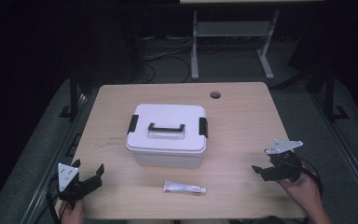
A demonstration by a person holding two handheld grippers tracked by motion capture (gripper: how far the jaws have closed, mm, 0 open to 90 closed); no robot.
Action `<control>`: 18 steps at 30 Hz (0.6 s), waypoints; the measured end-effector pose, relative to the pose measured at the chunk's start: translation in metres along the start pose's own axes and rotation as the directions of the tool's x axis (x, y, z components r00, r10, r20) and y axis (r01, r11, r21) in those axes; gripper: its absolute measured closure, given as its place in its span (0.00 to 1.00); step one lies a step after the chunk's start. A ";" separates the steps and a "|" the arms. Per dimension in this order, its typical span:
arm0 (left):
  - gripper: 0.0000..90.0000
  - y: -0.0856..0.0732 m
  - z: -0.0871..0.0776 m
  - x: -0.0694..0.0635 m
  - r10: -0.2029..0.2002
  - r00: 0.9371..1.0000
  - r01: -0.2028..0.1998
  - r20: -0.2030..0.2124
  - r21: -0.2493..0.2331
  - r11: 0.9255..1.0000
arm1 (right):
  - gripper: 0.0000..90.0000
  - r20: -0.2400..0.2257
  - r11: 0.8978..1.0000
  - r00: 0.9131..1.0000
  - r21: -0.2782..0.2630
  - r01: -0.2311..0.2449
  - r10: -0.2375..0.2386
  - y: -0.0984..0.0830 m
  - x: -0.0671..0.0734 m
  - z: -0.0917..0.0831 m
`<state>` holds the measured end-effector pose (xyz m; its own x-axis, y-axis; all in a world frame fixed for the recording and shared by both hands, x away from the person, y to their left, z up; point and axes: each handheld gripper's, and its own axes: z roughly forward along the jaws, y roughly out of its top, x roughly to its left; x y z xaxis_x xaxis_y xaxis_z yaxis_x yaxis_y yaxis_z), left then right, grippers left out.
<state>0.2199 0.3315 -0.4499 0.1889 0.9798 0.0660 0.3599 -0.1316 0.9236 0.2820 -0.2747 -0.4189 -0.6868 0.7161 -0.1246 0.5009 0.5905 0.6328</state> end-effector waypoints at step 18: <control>0.15 -0.001 0.001 0.002 -0.006 1.000 0.006 0.001 -0.004 1.000 | 0.25 -0.156 0.965 0.972 0.169 0.201 -0.175 0.046 -0.016 0.008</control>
<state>0.2212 0.3330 -0.4508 0.1876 0.9804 0.0605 0.3576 -0.1255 0.9254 0.3207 -0.2562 -0.3937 -0.8375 0.5347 -0.1124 0.4344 0.7764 0.4567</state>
